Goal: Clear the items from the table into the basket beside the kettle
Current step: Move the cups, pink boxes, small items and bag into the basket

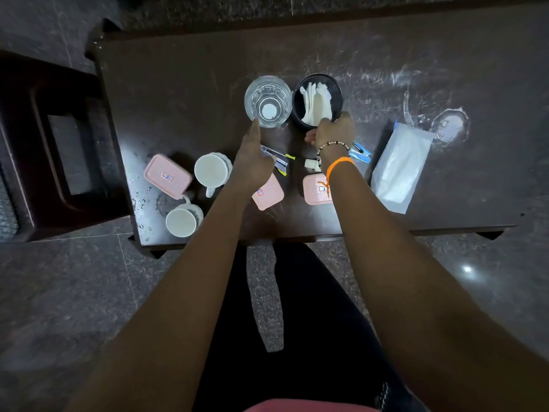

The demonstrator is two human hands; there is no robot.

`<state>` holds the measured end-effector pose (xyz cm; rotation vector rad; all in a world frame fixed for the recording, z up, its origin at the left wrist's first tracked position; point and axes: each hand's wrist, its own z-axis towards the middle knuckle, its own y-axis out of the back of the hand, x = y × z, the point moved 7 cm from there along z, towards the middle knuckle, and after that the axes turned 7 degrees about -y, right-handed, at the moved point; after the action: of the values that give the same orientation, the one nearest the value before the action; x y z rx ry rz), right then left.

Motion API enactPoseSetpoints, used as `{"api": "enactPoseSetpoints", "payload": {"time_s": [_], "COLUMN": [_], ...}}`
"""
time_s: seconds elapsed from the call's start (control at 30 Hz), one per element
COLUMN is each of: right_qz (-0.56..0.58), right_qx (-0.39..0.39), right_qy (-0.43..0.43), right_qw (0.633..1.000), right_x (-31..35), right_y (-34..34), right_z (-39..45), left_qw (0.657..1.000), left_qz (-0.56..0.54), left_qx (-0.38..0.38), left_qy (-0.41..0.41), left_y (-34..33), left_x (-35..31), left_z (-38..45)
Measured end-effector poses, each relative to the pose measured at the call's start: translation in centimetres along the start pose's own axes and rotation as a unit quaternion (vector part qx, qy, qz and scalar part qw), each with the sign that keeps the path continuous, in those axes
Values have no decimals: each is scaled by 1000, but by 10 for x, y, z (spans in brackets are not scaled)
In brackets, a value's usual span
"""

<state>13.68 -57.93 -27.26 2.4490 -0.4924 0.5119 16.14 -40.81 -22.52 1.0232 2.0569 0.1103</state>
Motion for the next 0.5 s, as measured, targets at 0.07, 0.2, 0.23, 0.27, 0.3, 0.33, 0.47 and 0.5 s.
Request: {"api": "enactPoseSetpoints", "payload": {"time_s": [0.07, 0.2, 0.23, 0.27, 0.3, 0.33, 0.47, 0.5], "right_qz": [3, 20, 28, 39, 50, 61, 47, 37], "right_qx": [3, 39, 50, 59, 63, 63, 70, 82], "right_qy": [-2, -6, -16, -29, -41, -51, -59, -58], "right_qw": [1000, 999, 998, 997, 996, 995, 995, 994], "right_x": [-1, 0, -2, -5, -10, -16, -42, -49], "right_y": [0, -1, 0, 0, -1, -2, -16, -24], "right_z": [0, -3, -3, -5, -8, -13, -42, -51], "left_qw": [1000, 999, 998, 997, 996, 995, 990, 989], "left_qz": [-1, -42, -61, -76, -86, -94, -124, -129], "left_qx": [5, 1, -4, -10, -16, -19, -26, -29], "left_qy": [-7, -10, -5, 3, 14, 26, 62, 69], "left_y": [0, 2, 1, 1, 1, 0, -2, -2], "left_x": [1, 8, 11, 14, 20, 27, 63, 73], "left_z": [0, -6, -8, -11, -16, -21, -50, -57]}}
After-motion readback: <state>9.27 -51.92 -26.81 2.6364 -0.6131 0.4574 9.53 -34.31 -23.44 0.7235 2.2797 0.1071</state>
